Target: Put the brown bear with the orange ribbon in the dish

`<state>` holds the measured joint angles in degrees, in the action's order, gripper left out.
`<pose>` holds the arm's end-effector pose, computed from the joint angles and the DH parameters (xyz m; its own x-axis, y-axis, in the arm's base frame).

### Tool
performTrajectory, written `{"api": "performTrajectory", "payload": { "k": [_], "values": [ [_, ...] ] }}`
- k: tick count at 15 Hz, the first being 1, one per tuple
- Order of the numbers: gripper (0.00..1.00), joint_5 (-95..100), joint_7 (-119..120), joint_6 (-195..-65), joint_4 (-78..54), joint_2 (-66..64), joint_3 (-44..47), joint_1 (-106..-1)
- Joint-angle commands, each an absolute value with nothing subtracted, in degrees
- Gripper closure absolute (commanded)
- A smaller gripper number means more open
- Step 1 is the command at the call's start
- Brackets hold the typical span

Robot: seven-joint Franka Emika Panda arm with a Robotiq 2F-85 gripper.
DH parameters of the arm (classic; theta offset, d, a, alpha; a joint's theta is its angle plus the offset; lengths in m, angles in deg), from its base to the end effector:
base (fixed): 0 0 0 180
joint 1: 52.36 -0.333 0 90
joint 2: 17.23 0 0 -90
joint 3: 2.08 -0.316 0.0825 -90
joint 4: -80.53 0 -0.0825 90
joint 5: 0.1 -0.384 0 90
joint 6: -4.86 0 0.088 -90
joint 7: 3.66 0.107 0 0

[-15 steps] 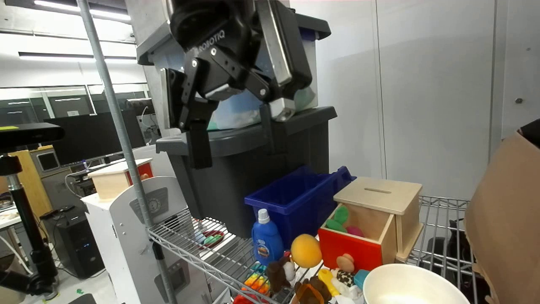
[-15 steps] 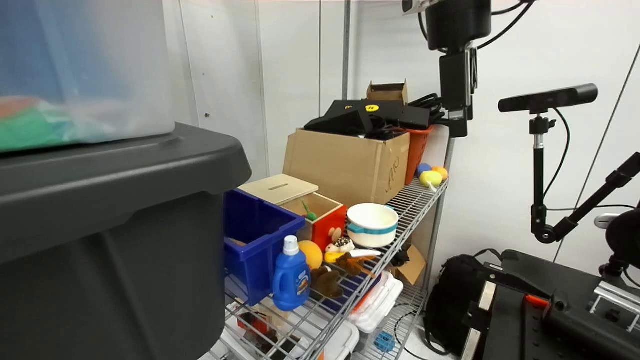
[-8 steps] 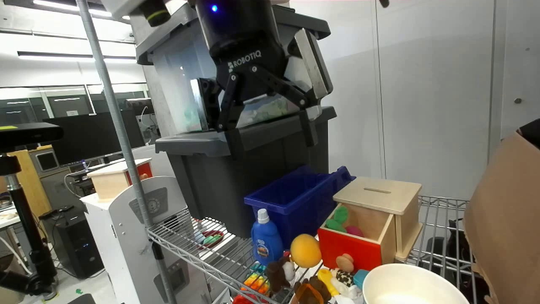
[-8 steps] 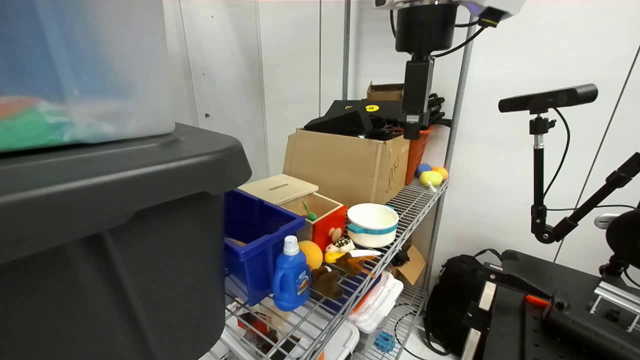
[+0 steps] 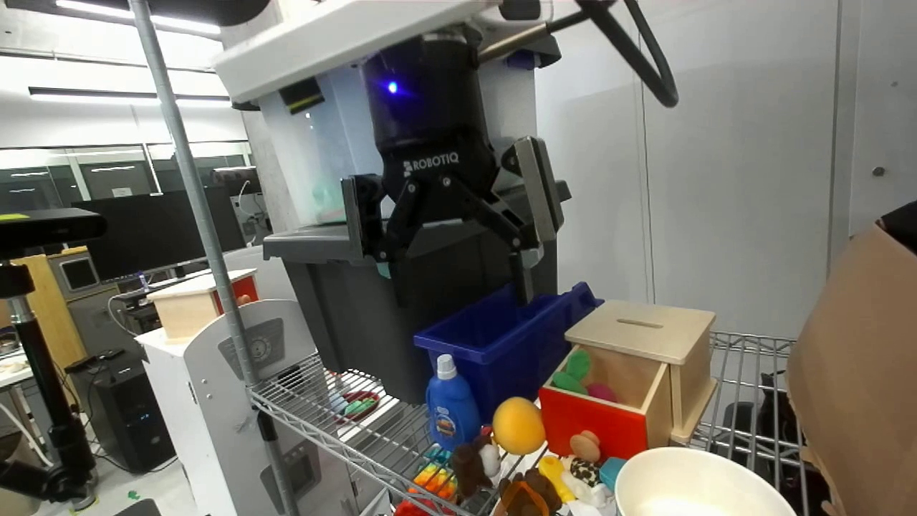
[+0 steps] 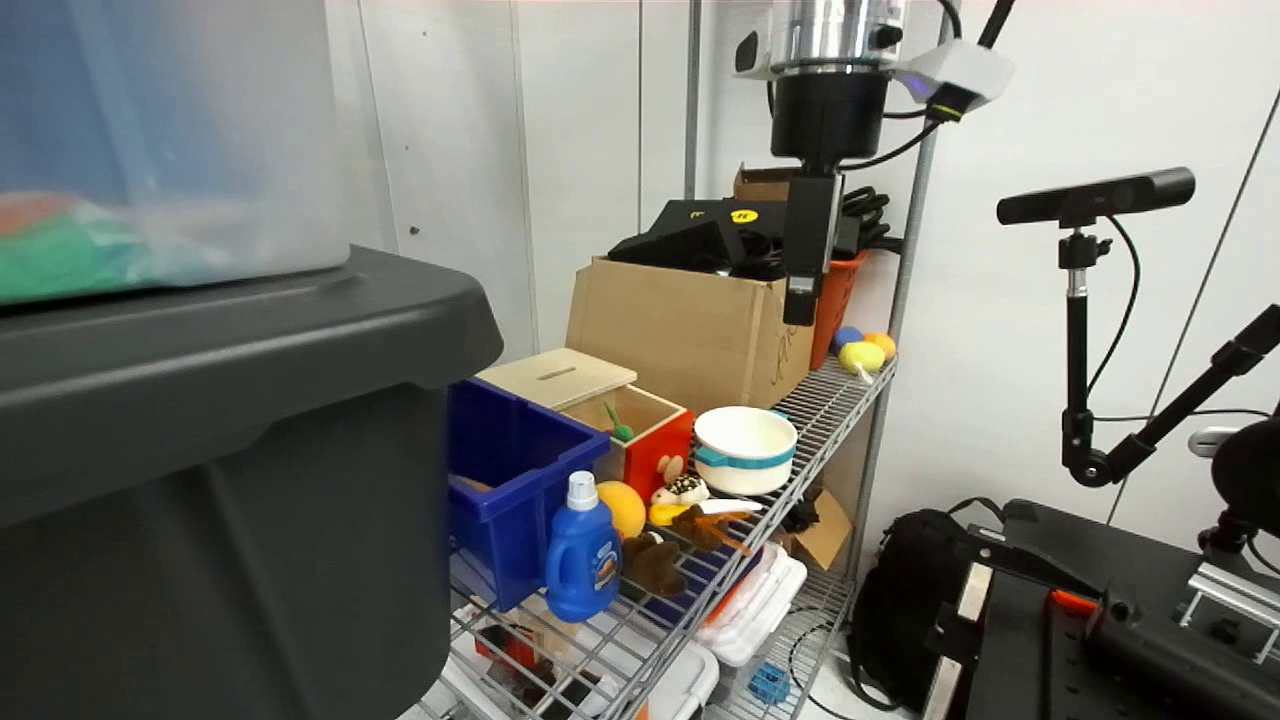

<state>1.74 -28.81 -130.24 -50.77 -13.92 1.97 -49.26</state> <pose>0.5167 -0.0652 0.3266 0.9438 0.3306 -0.0039 0.3305 -0.9434 0.0279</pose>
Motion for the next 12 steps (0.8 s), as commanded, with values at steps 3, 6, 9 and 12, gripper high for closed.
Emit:
{"api": "performTrajectory", "payload": {
  "k": [3, 6, 9, 12],
  "values": [
    [0.0, 0.4, -28.6, -128.5, -46.9, -8.5, 1.5, -47.7],
    [0.0, 1.8, -27.0, -128.1, -44.6, -5.7, 1.1, -48.0],
    [0.0, 2.3, -23.9, -126.7, -41.5, -2.0, 0.5, -48.6],
    [0.0, 2.0, -19.8, -125.0, -39.5, 0.3, 0.2, -48.7]
  ]
}}
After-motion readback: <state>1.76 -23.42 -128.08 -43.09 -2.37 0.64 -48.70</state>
